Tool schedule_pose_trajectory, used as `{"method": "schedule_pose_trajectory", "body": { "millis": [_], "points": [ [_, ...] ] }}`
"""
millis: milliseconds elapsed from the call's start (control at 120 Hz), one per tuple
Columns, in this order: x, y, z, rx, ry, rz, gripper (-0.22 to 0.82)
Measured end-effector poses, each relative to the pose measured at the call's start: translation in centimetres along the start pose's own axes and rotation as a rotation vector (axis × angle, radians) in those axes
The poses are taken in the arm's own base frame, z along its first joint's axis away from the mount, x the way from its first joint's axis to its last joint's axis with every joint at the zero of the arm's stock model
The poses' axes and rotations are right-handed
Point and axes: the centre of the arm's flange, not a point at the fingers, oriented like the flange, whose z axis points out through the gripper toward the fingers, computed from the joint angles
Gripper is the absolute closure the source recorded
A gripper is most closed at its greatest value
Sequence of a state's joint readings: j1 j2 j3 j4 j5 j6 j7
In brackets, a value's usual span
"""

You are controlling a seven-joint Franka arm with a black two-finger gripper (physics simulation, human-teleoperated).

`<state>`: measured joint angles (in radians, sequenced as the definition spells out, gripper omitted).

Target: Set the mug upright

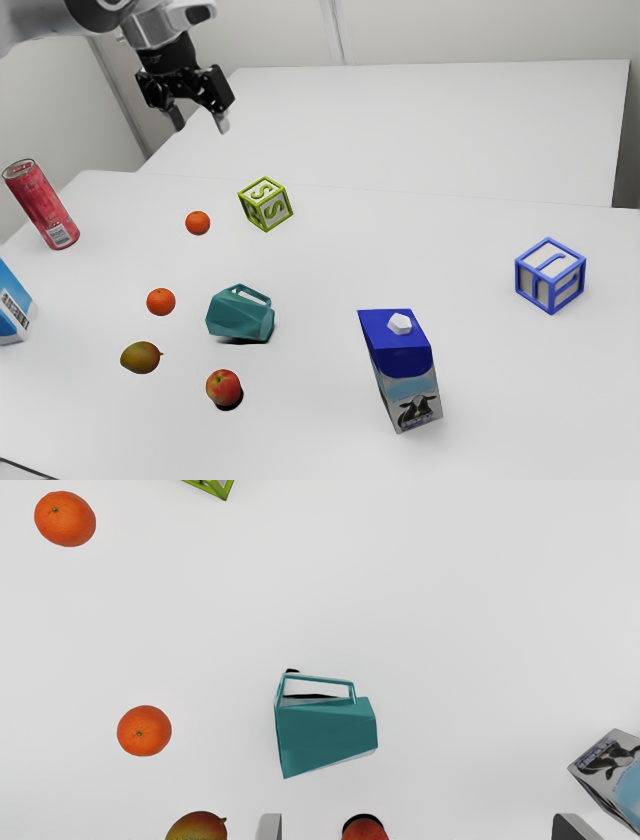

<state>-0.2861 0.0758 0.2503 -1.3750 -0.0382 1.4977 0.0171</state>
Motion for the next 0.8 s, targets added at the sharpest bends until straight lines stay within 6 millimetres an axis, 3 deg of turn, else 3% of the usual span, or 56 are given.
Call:
{"method": "schedule_pose_trajectory", "body": {
  "millis": [133, 200, 242, 342, 425, 508, 667, 800],
  "points": [
    [-0.7, -1.4, 0.9, -0.036, -0.032, -0.015, 0.02],
    [-3.4, -2.0, 2.5, -0.077, -0.065, -0.015, 0.02],
    [-6.4, -2.8, 4.4, -0.12, -0.085, -0.02, 0.02],
    [-12.7, -9.6, 10.5, -0.245, -0.101, -0.163, 0.02],
    [-15.3, -12.8, 15.3, -0.35, -0.077, -0.257, 0.02],
    [-15.9, -14.5, 18.6, -0.469, -0.026, -0.337, 0.02],
    [-14.5, -16.1, 22.1, -0.629, 0.081, -0.439, 0.02],
    [-13.8, -18.5, 26.8, -0.692, 0.096, -0.505, 0.02]
  ]
}}
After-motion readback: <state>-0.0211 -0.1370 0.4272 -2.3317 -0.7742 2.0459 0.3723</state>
